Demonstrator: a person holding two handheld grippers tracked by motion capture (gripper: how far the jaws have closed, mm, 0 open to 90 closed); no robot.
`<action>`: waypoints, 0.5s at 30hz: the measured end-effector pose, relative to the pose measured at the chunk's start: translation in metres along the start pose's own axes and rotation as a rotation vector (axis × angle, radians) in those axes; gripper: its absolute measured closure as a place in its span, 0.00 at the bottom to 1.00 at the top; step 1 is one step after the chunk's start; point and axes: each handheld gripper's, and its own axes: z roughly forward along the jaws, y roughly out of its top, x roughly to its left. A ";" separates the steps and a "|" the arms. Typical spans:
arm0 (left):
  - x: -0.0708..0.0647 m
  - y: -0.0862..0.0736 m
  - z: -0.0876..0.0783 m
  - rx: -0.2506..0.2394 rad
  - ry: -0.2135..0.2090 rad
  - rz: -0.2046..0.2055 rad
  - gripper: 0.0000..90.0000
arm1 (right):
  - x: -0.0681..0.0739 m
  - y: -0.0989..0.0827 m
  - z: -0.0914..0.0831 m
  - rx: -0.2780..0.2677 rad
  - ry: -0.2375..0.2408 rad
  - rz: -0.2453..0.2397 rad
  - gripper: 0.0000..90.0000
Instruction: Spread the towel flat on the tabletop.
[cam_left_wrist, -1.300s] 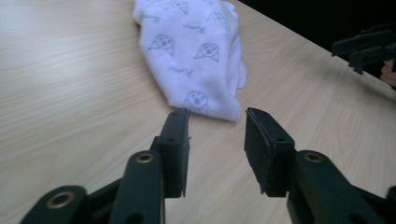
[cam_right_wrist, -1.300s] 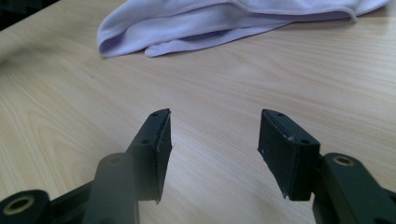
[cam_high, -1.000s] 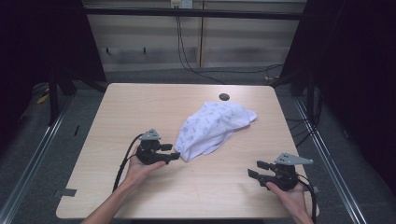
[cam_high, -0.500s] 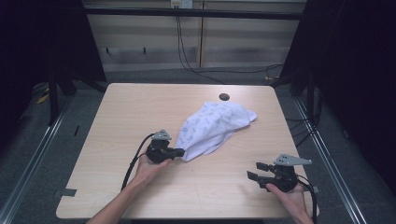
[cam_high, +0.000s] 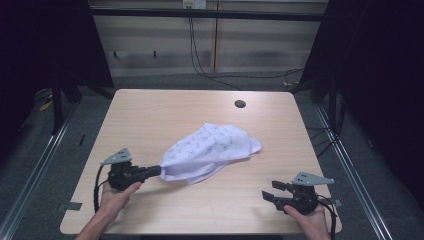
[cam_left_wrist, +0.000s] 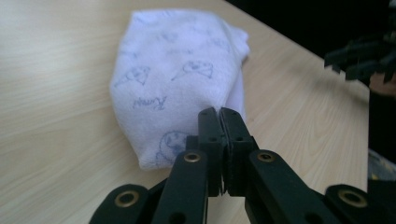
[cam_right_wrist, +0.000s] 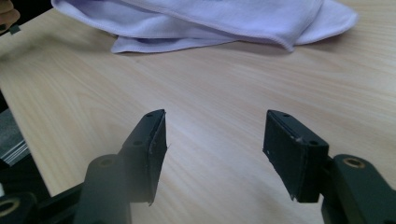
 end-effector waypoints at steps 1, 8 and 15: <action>0.004 0.000 -0.008 -0.027 0.016 -0.016 0.98 | 0.004 0.000 0.000 -0.003 0.006 -0.002 0.44; 0.028 0.004 -0.004 -0.050 0.074 -0.055 0.98 | 0.020 0.006 0.019 0.019 0.017 -0.060 0.43; 0.028 0.011 0.033 0.015 0.087 -0.035 0.89 | 0.014 0.059 0.076 -0.007 0.027 -0.105 0.43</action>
